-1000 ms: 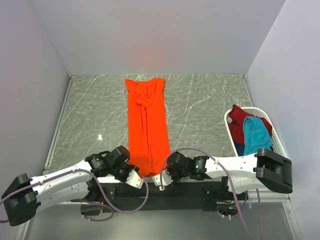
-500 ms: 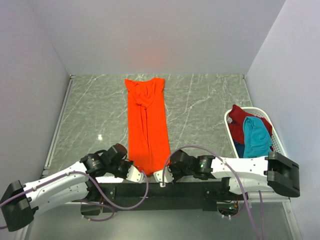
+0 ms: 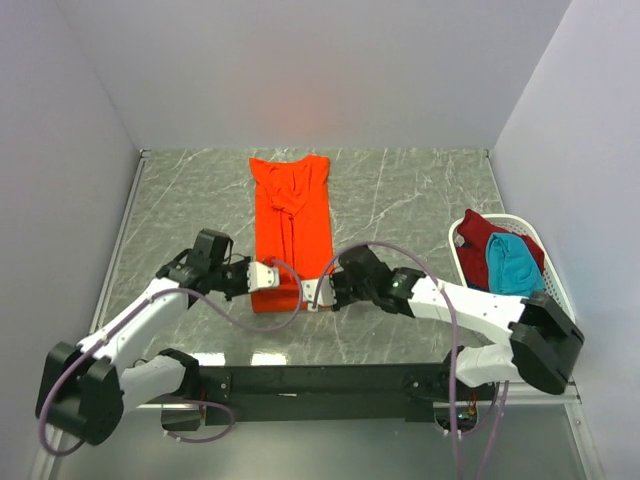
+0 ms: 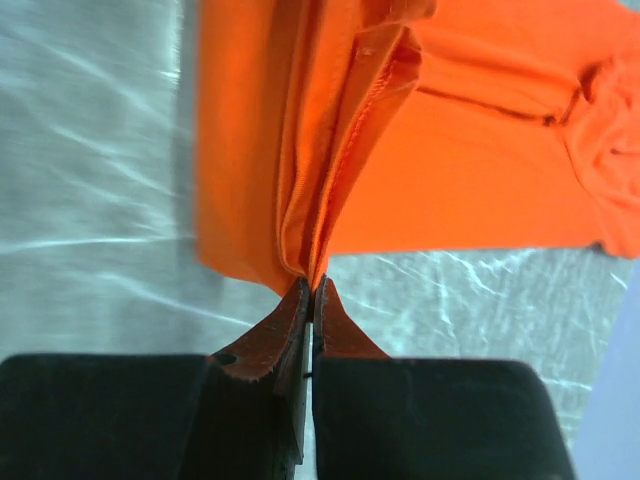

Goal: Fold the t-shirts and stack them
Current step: Fold the tshirt

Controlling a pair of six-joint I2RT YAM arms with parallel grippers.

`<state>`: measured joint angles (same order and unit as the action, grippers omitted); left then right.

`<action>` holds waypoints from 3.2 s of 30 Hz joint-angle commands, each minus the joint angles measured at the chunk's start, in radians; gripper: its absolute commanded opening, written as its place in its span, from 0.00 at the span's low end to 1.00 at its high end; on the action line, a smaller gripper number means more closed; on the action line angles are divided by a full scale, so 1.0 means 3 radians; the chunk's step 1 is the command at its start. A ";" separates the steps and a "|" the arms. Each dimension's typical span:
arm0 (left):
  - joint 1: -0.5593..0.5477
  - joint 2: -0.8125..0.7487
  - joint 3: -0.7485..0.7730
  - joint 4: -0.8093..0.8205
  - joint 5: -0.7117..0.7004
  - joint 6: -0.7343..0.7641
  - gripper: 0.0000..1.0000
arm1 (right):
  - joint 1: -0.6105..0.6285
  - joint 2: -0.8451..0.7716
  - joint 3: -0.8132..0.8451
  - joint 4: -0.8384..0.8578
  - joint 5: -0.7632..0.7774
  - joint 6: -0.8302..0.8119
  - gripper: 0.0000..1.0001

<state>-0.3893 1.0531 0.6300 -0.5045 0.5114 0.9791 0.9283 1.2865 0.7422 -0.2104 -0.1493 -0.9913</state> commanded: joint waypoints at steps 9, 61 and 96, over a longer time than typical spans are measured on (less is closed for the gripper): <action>0.0541 0.1137 0.0855 0.0725 0.0356 0.0520 0.01 | -0.0762 0.0875 0.0935 0.0272 -0.0361 -0.0577 0.00; 0.0531 0.1516 0.0109 0.1119 0.0479 0.1185 0.53 | -0.0609 0.1469 0.0594 0.0384 -0.0177 -0.0643 0.42; 0.0669 0.1317 0.0692 0.0705 0.0709 0.0434 0.01 | -0.0783 0.1107 0.1054 -0.0163 -0.0254 0.0149 0.00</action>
<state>-0.2005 1.5066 0.7765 -0.2497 0.6647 1.1709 0.7055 1.7126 1.0080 -0.2127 -0.2050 -0.9993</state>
